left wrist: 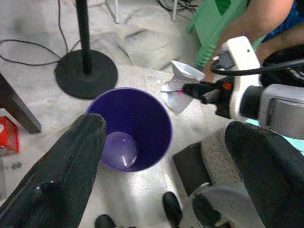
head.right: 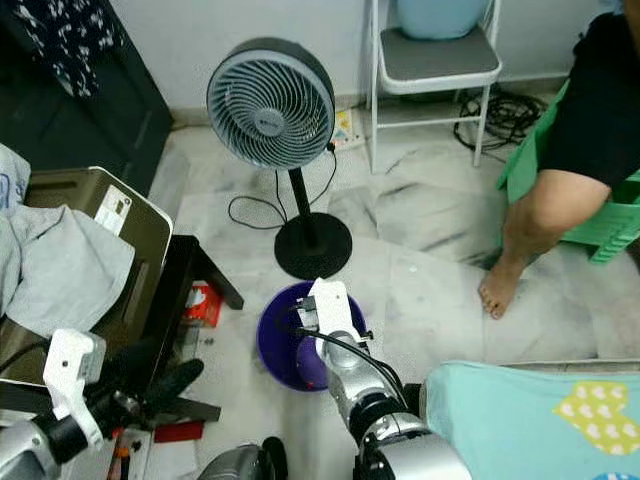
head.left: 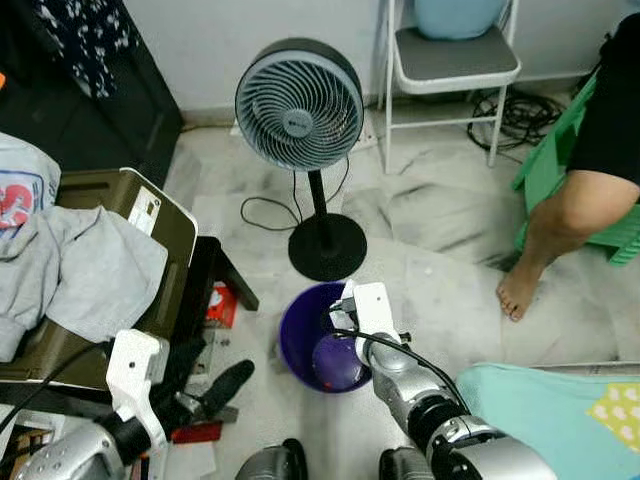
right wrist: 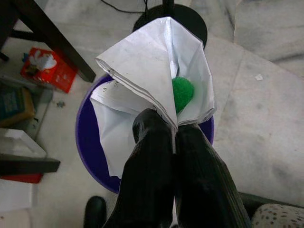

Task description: Clean up the room

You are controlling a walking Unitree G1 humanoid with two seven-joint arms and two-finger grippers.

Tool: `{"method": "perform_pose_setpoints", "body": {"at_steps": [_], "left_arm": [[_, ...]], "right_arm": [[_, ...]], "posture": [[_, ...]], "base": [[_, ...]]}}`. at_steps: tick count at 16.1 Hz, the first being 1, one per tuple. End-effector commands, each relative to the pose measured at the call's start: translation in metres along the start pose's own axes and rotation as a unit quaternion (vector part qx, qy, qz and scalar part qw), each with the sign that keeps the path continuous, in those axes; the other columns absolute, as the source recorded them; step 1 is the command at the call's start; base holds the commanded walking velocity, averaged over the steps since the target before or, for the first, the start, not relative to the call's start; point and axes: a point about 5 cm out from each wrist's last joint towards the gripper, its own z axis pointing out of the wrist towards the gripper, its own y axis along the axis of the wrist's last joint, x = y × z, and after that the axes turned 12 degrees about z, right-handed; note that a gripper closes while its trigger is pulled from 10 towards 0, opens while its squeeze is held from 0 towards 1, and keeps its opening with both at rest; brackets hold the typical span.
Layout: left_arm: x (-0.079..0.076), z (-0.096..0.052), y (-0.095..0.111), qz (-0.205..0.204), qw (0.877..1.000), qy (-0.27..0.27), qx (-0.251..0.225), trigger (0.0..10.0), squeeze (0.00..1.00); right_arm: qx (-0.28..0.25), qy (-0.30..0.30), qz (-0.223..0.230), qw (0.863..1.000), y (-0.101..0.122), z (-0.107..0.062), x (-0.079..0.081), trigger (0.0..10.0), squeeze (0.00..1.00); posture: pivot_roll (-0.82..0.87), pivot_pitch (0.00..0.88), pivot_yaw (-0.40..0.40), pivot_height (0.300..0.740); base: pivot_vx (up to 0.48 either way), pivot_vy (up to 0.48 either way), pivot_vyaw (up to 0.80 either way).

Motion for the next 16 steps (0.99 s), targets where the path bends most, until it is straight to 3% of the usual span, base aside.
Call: {"method": "perform_pose_setpoints", "body": {"at_steps": [1,5,10,13,16], "left_arm": [[-0.002,-0.005,-0.001,-0.002,1.000,0.006,0.009,10.0,0.00],[-0.011,-0.013,-0.003,-0.009,1.000,0.001,0.022,10.0,0.00],[-0.010,-0.017,-0.002,-0.006,1.000,0.006,0.029,10.0,0.00],[-0.009,-0.019,-0.002,-0.006,0.999,0.009,0.030,10.0,0.00],[-0.008,-0.021,-0.002,-0.005,0.999,0.011,0.033,10.0,0.00]], "right_arm": [[0.013,0.002,-0.003,1.000,-0.007,-0.001,0.005,10.0,0.00],[0.010,0.009,-0.010,1.000,-0.005,-0.001,0.014,10.0,0.00],[0.009,-0.016,-0.023,1.000,-0.005,-0.001,0.010,10.0,0.00],[-0.015,-0.027,-0.016,0.999,0.008,0.002,0.009,10.0,0.00],[-0.037,-0.015,-0.007,0.999,0.023,0.003,0.017,10.0,0.00]], "posture": [[0.03,0.269,0.123,0.740],[0.05,0.281,0.127,0.740],[0.07,0.283,0.137,0.740],[0.08,0.282,0.140,0.740],[0.08,0.283,0.140,0.740]], "base": [[0.000,0.000,0.00],[0.000,0.000,0.00],[0.000,0.000,0.00],[0.000,0.000,0.00],[0.000,0.000,0.00]]}}
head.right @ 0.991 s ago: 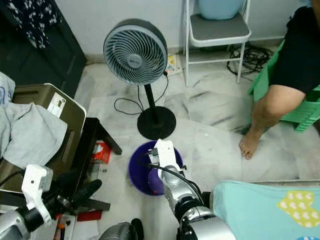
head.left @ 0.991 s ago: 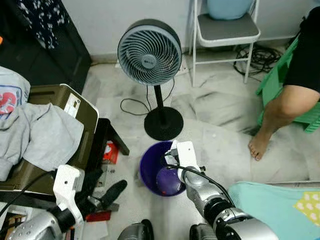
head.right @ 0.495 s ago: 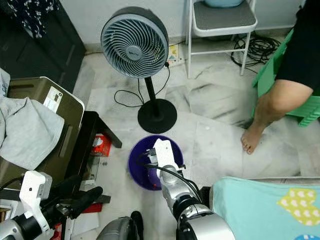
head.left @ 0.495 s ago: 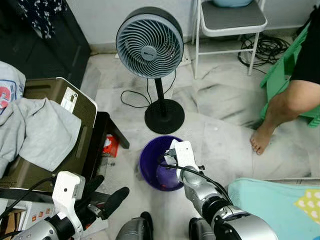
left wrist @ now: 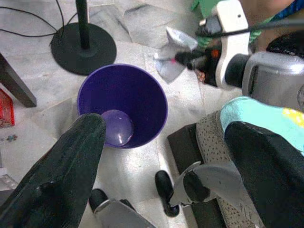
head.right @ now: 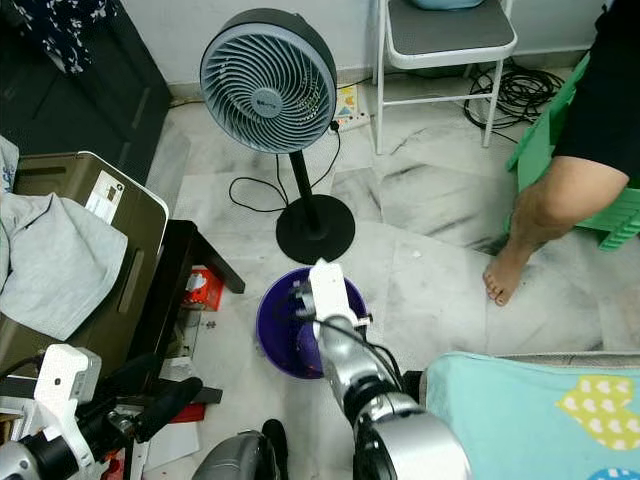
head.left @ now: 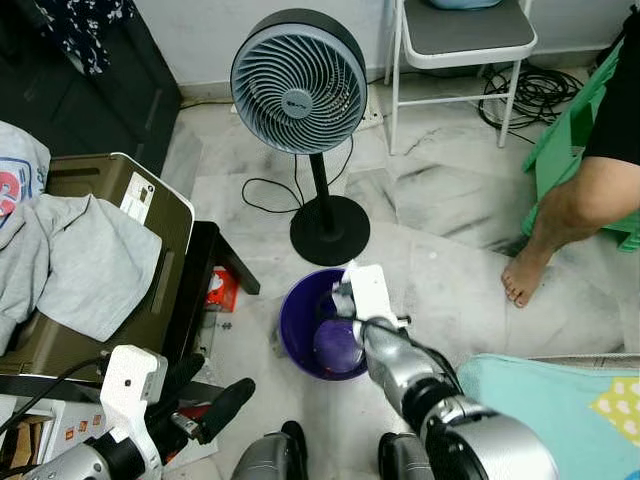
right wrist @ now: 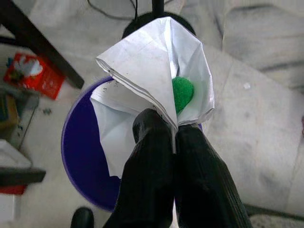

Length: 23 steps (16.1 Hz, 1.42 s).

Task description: Clean up the room

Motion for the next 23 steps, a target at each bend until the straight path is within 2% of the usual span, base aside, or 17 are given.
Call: {"method": "perform_pose_setpoints", "body": {"at_steps": [1,5,6,7,17,18,19,20,21,23], "left_arm": [[0.0025,-0.0053,-0.0006,0.003,1.000,0.012,0.010,10.0,0.00],[0.0032,-0.0043,0.0004,0.005,1.000,0.011,0.010,10.0,0.00],[0.0036,-0.0048,0.0003,0.005,1.000,0.012,0.011,10.0,0.00],[0.0036,-0.0049,0.0003,0.005,1.000,0.013,0.011,10.0,0.00],[0.0055,-0.0039,0.0006,0.007,1.000,0.015,0.010,10.0,0.00],[0.0053,-0.0035,0.0005,0.007,1.000,0.015,0.010,10.0,0.00],[0.0052,-0.0031,0.0004,0.007,1.000,0.014,0.009,10.0,0.00],[0.0055,-0.0026,0.0005,0.007,1.000,0.014,0.009,10.0,0.00],[0.0064,-0.0014,0.0009,0.008,1.000,0.014,0.008,10.0,0.00],[0.0069,-0.0001,0.0013,0.009,1.000,0.014,0.007,10.0,0.00]], "right_arm": [[0.005,0.015,0.010,1.000,-0.0025,-0.0024,0.0140,10.0,0.00],[0.004,0.020,0.018,1.000,-0.0023,-0.0035,0.0203,10.0,0.00],[0.004,0.021,0.021,1.000,-0.0026,-0.0036,0.0207,10.0,0.37],[0.003,0.022,0.023,0.999,-0.0024,-0.0037,0.0208,10.0,1.00],[-0.012,0.028,0.025,0.999,0.0051,-0.0024,0.0224,10.0,1.00],[-0.014,0.027,0.021,0.999,0.0056,-0.0024,0.0222,10.0,0.70],[-0.017,0.019,0.011,1.000,0.0060,-0.0020,0.0201,10.0,0.00],[-0.016,0.018,0.022,0.999,0.0057,-0.0019,0.0187,7.5,0.00],[-0.017,0.020,0.030,0.999,0.0066,-0.0015,0.0173,0.0,0.00],[-0.018,0.016,0.028,0.999,0.0069,-0.0012,0.0160,0.0,0.00]], "posture": [[0.08,0.282,0.140,0.740],[0.08,0.286,0.144,0.740],[0.08,0.286,0.144,0.740],[0.08,0.286,0.144,0.740],[0.08,0.282,0.148,0.740],[0.08,0.281,0.148,0.740],[0.08,0.280,0.147,0.740],[0.08,0.278,0.147,0.740],[0.08,0.275,0.146,0.740],[0.08,0.271,0.146,0.740]], "base": [[0.000,0.000,0.00],[0.000,0.000,0.00],[0.000,0.000,0.00],[0.000,0.000,0.00],[0.000,0.000,0.00],[0.000,0.000,0.00],[0.000,0.000,0.00],[0.000,0.000,0.00],[0.000,0.000,0.00],[0.000,0.000,0.00]]}}
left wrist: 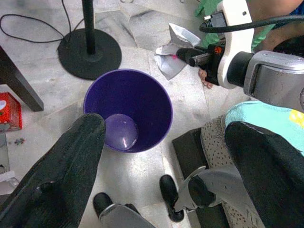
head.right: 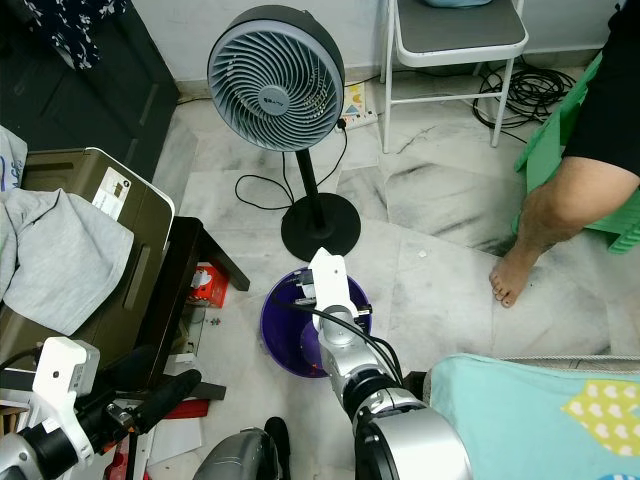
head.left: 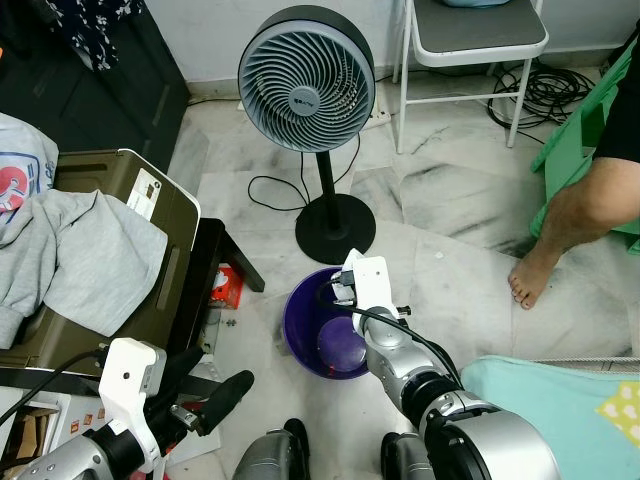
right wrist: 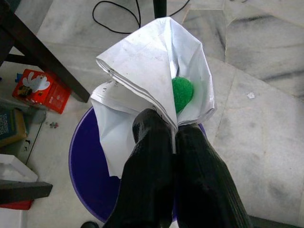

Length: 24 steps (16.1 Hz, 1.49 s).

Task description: Clean up the room

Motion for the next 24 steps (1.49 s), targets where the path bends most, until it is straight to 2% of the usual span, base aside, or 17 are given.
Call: {"method": "perform_pose_setpoints", "body": {"at_steps": [1,2,3,4,5,6,7,8,12,17,18,19,24], "left_arm": [[0.003,-0.003,-0.005,-0.001,1.000,0.011,0.016,10.0,0.00],[0.002,-0.002,-0.005,-0.001,1.000,0.011,0.016,10.0,0.00],[0.002,-0.002,-0.005,-0.002,1.000,0.010,0.016,10.0,0.00],[0.003,-0.001,-0.005,-0.002,1.000,0.011,0.015,10.0,0.00],[0.003,0.000,-0.005,-0.002,1.000,0.011,0.014,10.0,0.00],[0.004,0.002,-0.004,-0.001,1.000,0.011,0.012,10.0,0.00],[0.004,0.004,-0.003,0.000,1.000,0.010,0.007,10.0,0.00],[0.004,0.007,-0.001,-0.001,1.000,0.009,0.001,10.0,0.00],[0.003,0.020,0.000,-0.003,1.000,0.002,-0.013,10.0,0.00],[0.005,0.023,0.000,-0.001,1.000,0.003,-0.017,10.0,0.00],[0.006,0.022,0.000,0.000,1.000,0.004,-0.017,10.0,0.00],[0.007,0.021,0.000,0.002,1.000,0.006,-0.016,10.0,0.00],[0.009,0.020,0.000,0.006,1.000,0.009,-0.016,10.0,0.00]], "right_arm": [[0.006,0.013,0.007,1.000,-0.001,-0.002,0.015,0.3,0.00],[0.008,0.011,0.005,1.000,-0.002,-0.002,0.014,8.1,0.00],[0.011,0.011,0.005,1.000,-0.003,-0.002,0.014,10.0,0.00],[0.014,0.007,0.009,1.000,-0.004,-0.002,0.012,10.0,0.00],[0.015,0.003,0.012,1.000,-0.004,-0.002,0.010,10.0,1.00],[0.014,-0.006,0.006,1.000,-0.004,-0.001,0.007,10.0,1.00],[0.008,-0.020,0.005,1.000,-0.001,0.000,0.001,10.0,0.01],[0.003,-0.027,0.011,1.000,0.002,0.001,-0.003,10.0,0.00],[-0.024,-0.025,0.007,0.999,0.013,0.003,-0.010,10.0,0.00],[-0.012,-0.037,0.017,0.999,0.006,0.002,-0.015,10.0,0.00],[-0.011,-0.032,0.030,0.999,0.006,0.002,-0.014,10.0,0.38],[-0.012,-0.030,0.035,0.999,0.006,0.002,-0.013,10.0,1.00],[-0.018,-0.019,0.039,0.999,0.011,0.003,-0.006,10.0,1.00]], "posture": [[0.08,0.271,0.146,0.740],[0.07,0.269,0.145,0.740],[0.07,0.268,0.145,0.740],[0.07,0.265,0.144,0.740],[0.07,0.263,0.144,0.740],[0.06,0.257,0.142,0.740],[0.06,0.253,0.140,0.740],[0.05,0.247,0.137,0.740],[0.01,0.224,0.130,0.740],[0.01,0.210,0.136,0.740],[0.01,0.209,0.137,0.740],[0.02,0.207,0.138,0.740],[0.03,0.201,0.139,0.740]], "base": [[0.000,0.000,0.00],[0.000,0.000,0.00],[0.000,0.000,0.00],[0.000,0.000,0.00],[0.000,0.000,0.00],[0.000,0.000,0.00],[0.000,0.000,0.00],[0.000,0.000,0.00],[0.000,0.000,0.00],[0.000,0.000,0.00],[0.000,0.000,0.00],[0.000,0.000,0.00],[0.000,0.000,0.00]]}}
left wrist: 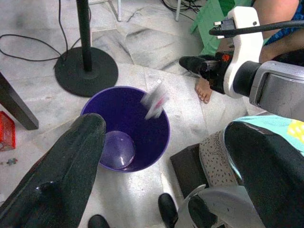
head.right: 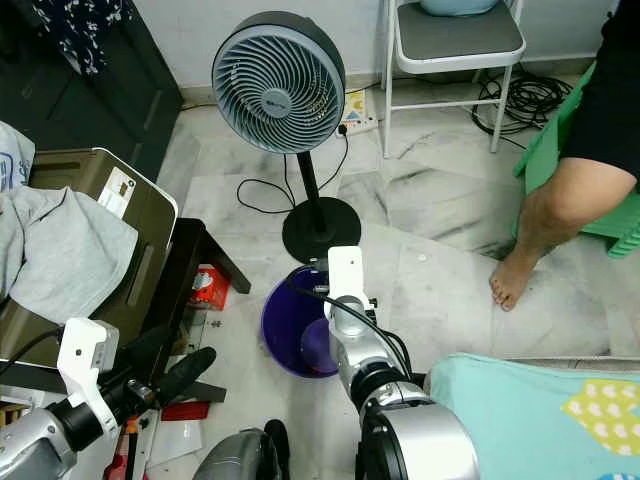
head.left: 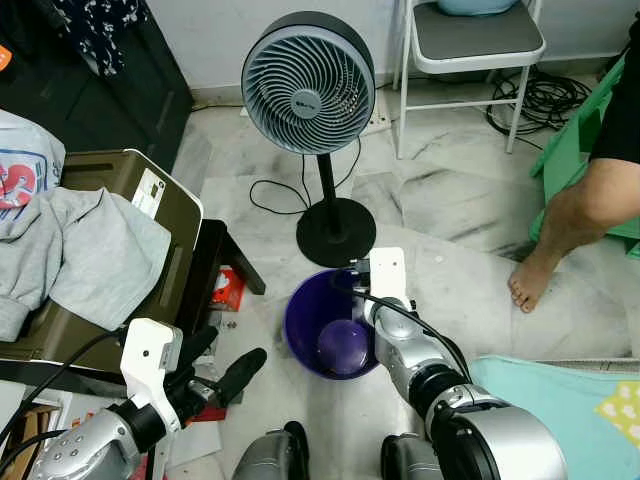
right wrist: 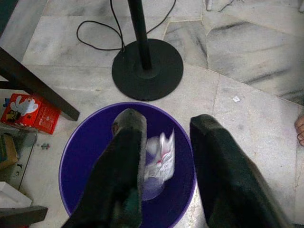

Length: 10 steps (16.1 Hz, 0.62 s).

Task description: Clean up the room

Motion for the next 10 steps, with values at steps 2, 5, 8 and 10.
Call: {"method": "perform_pose_setpoints", "body": {"at_steps": [2,5,8,10], "left_arm": [[0.006,-0.005,-0.005,0.005,1.000,0.014,0.015,10.0,0.00],[0.010,-0.001,-0.003,0.006,1.000,0.031,0.005,10.0,0.00],[0.017,0.016,0.005,-0.004,0.997,0.068,-0.030,10.0,0.00],[0.018,0.025,0.006,-0.007,0.996,0.073,-0.043,10.0,0.00]], "right_arm": [[0.002,0.010,0.003,1.000,-0.002,-0.001,0.008,10.0,1.00],[-0.030,0.016,0.001,0.999,0.011,0.001,0.007,10.0,1.00],[-0.086,0.038,0.014,0.995,0.031,0.002,-0.001,10.0,1.00],[-0.118,0.047,0.012,0.992,0.036,-0.004,-0.011,10.0,1.00]], "posture": [[0.03,0.198,0.140,0.740],[0.02,0.181,0.134,0.740],[-0.05,0.137,0.116,0.740],[-0.08,0.118,0.112,0.740]], "base": [[0.000,0.000,0.00],[0.000,0.000,0.00],[0.000,0.000,0.00],[0.000,0.000,0.00]]}}
